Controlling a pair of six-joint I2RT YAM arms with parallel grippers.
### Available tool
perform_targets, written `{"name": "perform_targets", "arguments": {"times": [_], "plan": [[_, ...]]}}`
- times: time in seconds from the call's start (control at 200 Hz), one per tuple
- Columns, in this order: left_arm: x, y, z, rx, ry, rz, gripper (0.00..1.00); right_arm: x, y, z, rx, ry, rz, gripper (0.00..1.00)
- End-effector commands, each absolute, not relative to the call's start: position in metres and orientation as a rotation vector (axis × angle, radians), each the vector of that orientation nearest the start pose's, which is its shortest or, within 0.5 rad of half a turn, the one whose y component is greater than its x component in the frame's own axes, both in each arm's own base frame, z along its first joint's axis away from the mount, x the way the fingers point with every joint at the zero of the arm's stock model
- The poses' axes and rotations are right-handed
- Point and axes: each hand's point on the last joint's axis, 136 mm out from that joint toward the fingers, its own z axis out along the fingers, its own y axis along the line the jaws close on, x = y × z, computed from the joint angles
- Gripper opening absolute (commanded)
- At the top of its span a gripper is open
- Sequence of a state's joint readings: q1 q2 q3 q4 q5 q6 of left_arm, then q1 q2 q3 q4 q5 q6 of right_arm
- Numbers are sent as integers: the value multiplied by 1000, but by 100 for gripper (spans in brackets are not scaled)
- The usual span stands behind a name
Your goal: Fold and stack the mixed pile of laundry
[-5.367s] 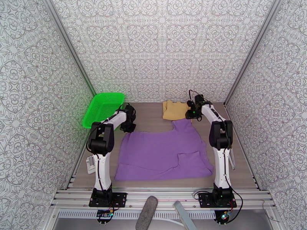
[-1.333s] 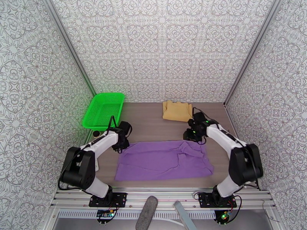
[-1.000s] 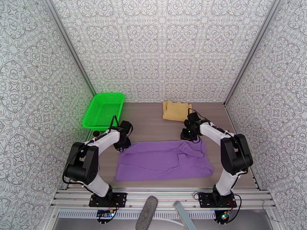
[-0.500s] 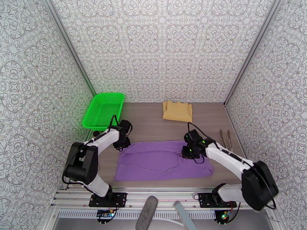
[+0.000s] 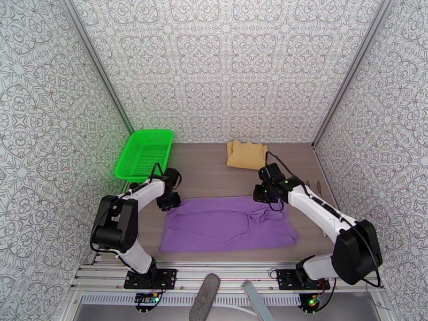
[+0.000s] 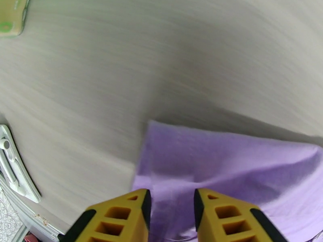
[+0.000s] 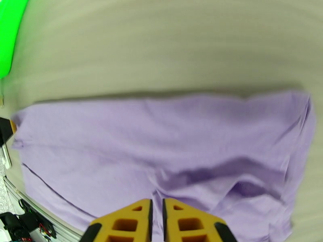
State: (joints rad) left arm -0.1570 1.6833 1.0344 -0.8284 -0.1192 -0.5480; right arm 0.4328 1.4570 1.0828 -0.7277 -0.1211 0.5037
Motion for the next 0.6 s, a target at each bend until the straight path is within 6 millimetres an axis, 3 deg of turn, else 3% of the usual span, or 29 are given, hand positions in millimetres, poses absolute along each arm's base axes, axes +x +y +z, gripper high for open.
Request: {"name": "perform_targets", "arguments": {"times": [0.0,0.165,0.44,0.59], "plan": [[311,-28,32,-600,2944,65,36,306,167,107,28,2797,432,16],[315,-31,30,-599,2942,20,36,303,166,87,39,2832,423,16],[324,-29,22,-620,2917,-11,34,303,166,85,44,2833,424,16],[328,-26,16,-634,2915,-12,24,299,163,82,55,2836,410,16]]}}
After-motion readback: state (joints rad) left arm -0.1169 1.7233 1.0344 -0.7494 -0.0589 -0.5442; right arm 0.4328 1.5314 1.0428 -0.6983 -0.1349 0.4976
